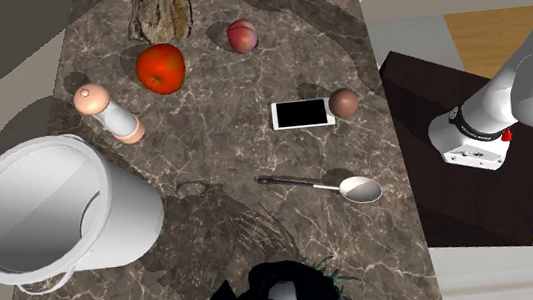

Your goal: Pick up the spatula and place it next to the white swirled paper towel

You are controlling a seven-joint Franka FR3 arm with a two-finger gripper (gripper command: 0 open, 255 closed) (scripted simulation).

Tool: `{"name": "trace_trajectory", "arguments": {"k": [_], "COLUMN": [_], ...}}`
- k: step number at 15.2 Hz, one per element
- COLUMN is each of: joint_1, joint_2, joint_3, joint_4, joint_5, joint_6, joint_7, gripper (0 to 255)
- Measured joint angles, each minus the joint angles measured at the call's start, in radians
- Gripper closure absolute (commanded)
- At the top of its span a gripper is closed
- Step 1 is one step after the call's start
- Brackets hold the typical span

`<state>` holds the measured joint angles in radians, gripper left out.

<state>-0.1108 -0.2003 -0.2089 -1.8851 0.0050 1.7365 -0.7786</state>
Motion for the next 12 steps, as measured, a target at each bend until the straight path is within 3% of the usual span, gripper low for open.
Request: {"name": "trace_trajectory", "arguments": {"k": [12], "joint_1": [-0.002], "joint_2": [-0.002], "joint_3": [-0.002], "joint_4": [-0.161], "joint_5": [-0.001], "joint_6": [0.159], "joint_7": [-0.005], "gripper": [255]}}
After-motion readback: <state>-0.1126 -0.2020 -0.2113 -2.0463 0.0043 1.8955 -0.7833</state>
